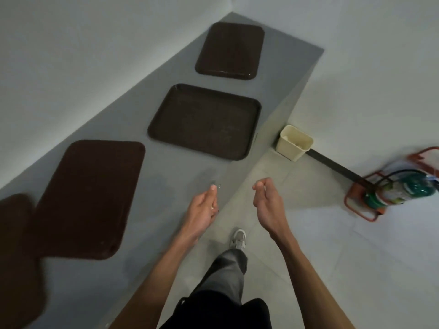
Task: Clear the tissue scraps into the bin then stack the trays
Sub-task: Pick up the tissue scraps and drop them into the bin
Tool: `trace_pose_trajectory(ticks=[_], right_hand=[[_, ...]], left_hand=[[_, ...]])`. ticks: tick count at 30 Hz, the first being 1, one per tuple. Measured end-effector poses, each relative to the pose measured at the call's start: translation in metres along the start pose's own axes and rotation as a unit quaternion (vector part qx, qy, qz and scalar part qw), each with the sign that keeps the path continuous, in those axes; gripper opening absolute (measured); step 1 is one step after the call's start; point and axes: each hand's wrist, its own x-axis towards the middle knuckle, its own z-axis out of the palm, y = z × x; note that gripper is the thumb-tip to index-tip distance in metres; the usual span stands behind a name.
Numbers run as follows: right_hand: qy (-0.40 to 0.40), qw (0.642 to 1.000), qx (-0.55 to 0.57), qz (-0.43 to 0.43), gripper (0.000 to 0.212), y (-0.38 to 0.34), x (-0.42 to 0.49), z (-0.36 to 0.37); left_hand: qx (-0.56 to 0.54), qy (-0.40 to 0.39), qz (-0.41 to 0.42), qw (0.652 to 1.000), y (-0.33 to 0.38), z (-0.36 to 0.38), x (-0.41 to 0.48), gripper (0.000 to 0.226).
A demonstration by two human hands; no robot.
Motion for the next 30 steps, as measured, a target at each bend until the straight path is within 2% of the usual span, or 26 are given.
trace_pose_trajectory(ticks=[4, 7, 13, 15, 20, 25, 30], right_hand=[[0.005, 0.998, 0.019, 0.063, 0.021, 0.0, 0.074, -0.064], [0.002, 0.991, 0.06, 0.116, 0.007, 0.006, 0.129, -0.109], [0.023, 0.982, 0.1, 0.158, 0.013, 0.033, 0.245, -0.178], [0.025, 0.98, 0.106, 0.168, 0.014, 0.044, 0.269, -0.189], [0.024, 0.967, 0.15, 0.206, 0.019, 0.092, 0.371, -0.232], [-0.014, 0.961, 0.143, 0.235, 0.018, 0.139, 0.478, -0.278], [-0.036, 0.957, 0.112, 0.264, 0.02, 0.197, 0.563, -0.313]], left_hand=[[-0.014, -0.038, -0.029, 0.999, 0.044, 0.07, 0.074, 0.045], [-0.019, -0.085, -0.045, 0.995, 0.075, 0.116, 0.122, 0.034], [0.03, -0.103, -0.033, 0.994, 0.121, 0.206, 0.22, 0.02], [0.047, -0.106, -0.033, 0.993, 0.125, 0.223, 0.244, 0.01], [0.051, -0.106, -0.022, 0.993, 0.13, 0.292, 0.337, 0.005], [0.021, -0.065, -0.041, 0.997, 0.132, 0.366, 0.426, 0.012], [0.028, -0.035, -0.063, 0.997, 0.13, 0.438, 0.503, 0.038]])
